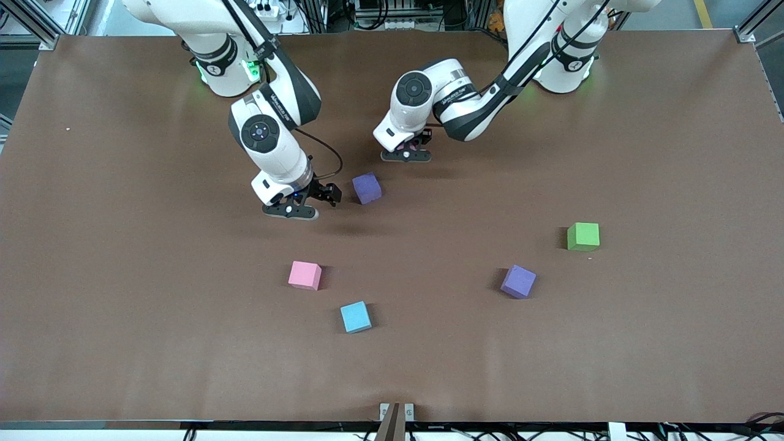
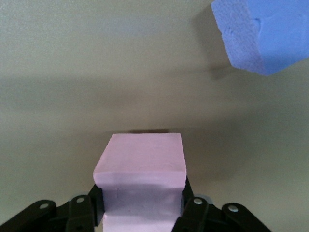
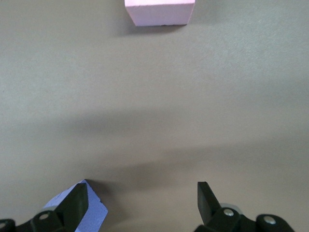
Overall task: Arrange blocks into number 1
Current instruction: 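Place the pink block after the red block while the right gripper grasps purple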
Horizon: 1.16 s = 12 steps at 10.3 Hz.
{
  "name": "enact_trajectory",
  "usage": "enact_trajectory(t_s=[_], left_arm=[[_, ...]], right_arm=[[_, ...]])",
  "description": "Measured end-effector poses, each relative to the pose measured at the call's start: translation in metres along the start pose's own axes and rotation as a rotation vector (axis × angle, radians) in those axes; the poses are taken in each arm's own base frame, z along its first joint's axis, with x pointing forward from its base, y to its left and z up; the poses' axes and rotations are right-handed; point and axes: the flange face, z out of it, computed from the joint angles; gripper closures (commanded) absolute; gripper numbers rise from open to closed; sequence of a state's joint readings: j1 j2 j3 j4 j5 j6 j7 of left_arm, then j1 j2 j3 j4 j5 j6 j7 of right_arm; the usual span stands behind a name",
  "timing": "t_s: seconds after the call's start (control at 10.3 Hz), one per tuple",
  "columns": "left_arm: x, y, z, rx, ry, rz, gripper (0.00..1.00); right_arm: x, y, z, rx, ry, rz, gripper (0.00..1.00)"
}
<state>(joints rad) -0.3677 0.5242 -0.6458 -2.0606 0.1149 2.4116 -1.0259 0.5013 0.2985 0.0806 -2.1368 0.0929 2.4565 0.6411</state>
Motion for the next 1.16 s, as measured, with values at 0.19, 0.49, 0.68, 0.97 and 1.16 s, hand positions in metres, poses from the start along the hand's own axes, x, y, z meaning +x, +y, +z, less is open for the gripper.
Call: enact_trajectory(t_s=[0.19,0.49,0.68,0.97,1.16], left_arm=[[-0.004,0.0,0.007,0.018,0.005,0.025,1.0],[-0.009,0.001,0.016,0.029,-0.006,0.021,0.01],[-0.008,0.001,0.016,0.028,-0.005,0.015,0.0],[0.002,0.0,0.01,0.019,0.008,-0.02,0.0],[0.027,-0.008,-0.007,0.008,0.041,-0.061,0.0]], right_arm=[[-0.004,-0.004,0.001,-0.001,-0.001,-0.01,0.0],[-0.008,-0.008,0.002,-0.002,-0.003,-0.021,0.0],[-0.011,-0.01,0.003,-0.004,-0.006,-0.026,0.0],[-0.02,-0.019,0.006,-0.007,-0.01,-0.057,0.0],[-0.028,-0.027,0.008,-0.002,-0.005,-0.11,0.0]])
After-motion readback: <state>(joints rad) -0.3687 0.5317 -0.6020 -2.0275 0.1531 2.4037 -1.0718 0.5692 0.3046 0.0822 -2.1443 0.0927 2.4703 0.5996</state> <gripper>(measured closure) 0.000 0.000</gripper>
